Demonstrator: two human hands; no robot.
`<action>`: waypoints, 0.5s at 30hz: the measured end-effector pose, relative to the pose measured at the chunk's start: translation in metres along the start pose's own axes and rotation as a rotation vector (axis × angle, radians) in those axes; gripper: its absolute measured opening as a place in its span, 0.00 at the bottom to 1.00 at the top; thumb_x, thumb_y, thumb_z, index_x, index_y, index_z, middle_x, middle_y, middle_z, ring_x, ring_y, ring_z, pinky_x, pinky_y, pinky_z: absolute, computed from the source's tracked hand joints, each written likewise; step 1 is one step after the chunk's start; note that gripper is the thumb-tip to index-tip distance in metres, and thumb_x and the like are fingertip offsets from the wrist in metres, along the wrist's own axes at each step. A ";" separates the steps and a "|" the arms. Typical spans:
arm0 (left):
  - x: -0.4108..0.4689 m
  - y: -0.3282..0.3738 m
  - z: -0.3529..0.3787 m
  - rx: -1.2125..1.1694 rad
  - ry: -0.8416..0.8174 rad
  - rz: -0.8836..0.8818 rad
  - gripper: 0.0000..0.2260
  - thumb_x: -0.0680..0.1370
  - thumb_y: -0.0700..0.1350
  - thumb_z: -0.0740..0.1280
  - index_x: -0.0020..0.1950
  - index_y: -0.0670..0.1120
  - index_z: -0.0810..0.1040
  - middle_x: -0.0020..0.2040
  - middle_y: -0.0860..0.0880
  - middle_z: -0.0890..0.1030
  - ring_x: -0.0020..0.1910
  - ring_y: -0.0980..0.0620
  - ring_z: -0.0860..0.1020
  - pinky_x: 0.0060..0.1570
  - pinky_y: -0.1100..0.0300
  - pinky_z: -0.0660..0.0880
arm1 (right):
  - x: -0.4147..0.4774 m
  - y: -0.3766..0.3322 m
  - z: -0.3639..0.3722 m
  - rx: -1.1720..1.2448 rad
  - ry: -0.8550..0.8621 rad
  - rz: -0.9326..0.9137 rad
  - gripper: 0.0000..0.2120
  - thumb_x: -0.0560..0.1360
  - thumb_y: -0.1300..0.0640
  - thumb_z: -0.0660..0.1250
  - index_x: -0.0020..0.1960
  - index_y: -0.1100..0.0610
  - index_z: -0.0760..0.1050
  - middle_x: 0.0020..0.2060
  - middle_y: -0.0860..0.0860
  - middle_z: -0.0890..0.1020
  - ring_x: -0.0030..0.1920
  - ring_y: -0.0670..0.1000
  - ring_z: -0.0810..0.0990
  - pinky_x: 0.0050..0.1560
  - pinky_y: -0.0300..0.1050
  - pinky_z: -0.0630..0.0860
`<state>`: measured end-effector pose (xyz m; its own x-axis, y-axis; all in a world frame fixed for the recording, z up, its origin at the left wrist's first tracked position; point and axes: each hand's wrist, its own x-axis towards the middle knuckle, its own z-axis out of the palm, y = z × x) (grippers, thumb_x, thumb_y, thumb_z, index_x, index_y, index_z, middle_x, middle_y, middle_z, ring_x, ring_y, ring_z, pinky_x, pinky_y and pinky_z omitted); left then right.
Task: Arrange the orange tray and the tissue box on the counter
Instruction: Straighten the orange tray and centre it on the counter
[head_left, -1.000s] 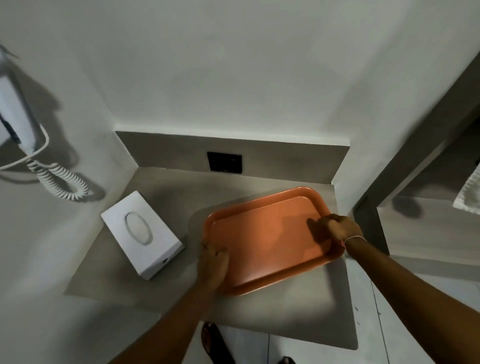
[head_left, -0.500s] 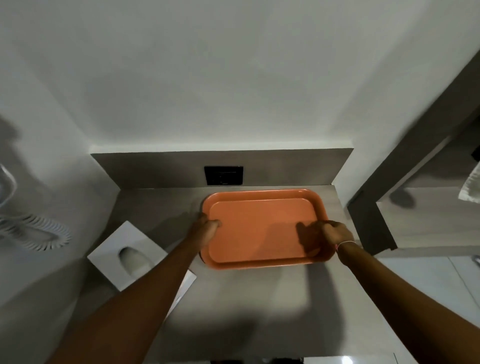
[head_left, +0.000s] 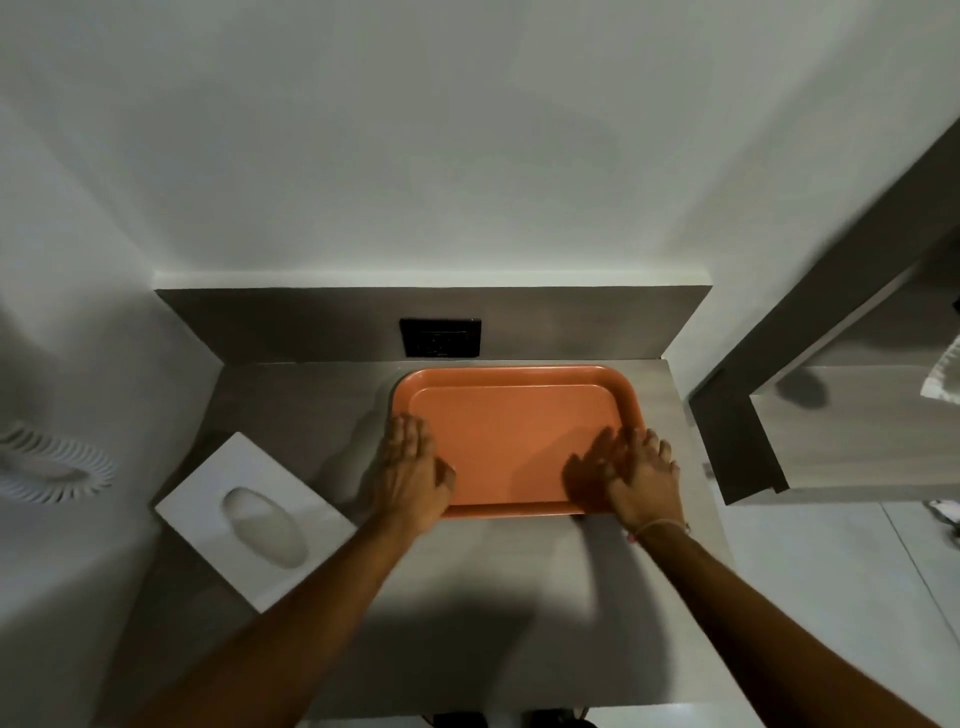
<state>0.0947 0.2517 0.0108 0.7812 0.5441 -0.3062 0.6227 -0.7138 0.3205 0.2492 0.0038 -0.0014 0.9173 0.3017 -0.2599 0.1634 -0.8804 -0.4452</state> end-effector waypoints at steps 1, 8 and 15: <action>-0.017 0.001 0.015 0.057 0.026 0.068 0.33 0.78 0.57 0.51 0.77 0.45 0.42 0.80 0.44 0.44 0.78 0.44 0.44 0.76 0.44 0.56 | -0.015 0.000 0.009 -0.015 -0.006 -0.083 0.35 0.78 0.45 0.60 0.78 0.55 0.49 0.78 0.58 0.54 0.77 0.62 0.51 0.76 0.61 0.49; -0.080 -0.004 0.079 0.178 0.014 0.141 0.34 0.77 0.61 0.44 0.76 0.45 0.37 0.79 0.44 0.39 0.77 0.46 0.38 0.76 0.50 0.33 | -0.075 0.019 0.060 -0.326 -0.103 -0.425 0.34 0.80 0.40 0.46 0.77 0.53 0.35 0.77 0.52 0.38 0.78 0.54 0.38 0.75 0.51 0.35; -0.065 -0.001 0.075 0.161 0.036 0.168 0.33 0.77 0.61 0.43 0.75 0.46 0.35 0.79 0.45 0.40 0.78 0.47 0.39 0.77 0.51 0.35 | -0.055 0.022 0.059 -0.379 -0.079 -0.435 0.34 0.79 0.40 0.46 0.78 0.54 0.38 0.77 0.51 0.41 0.77 0.54 0.38 0.74 0.51 0.36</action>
<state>0.0397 0.1839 -0.0363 0.8763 0.4244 -0.2278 0.4706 -0.8554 0.2166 0.1806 -0.0104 -0.0477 0.7095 0.6783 -0.1910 0.6508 -0.7347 -0.1916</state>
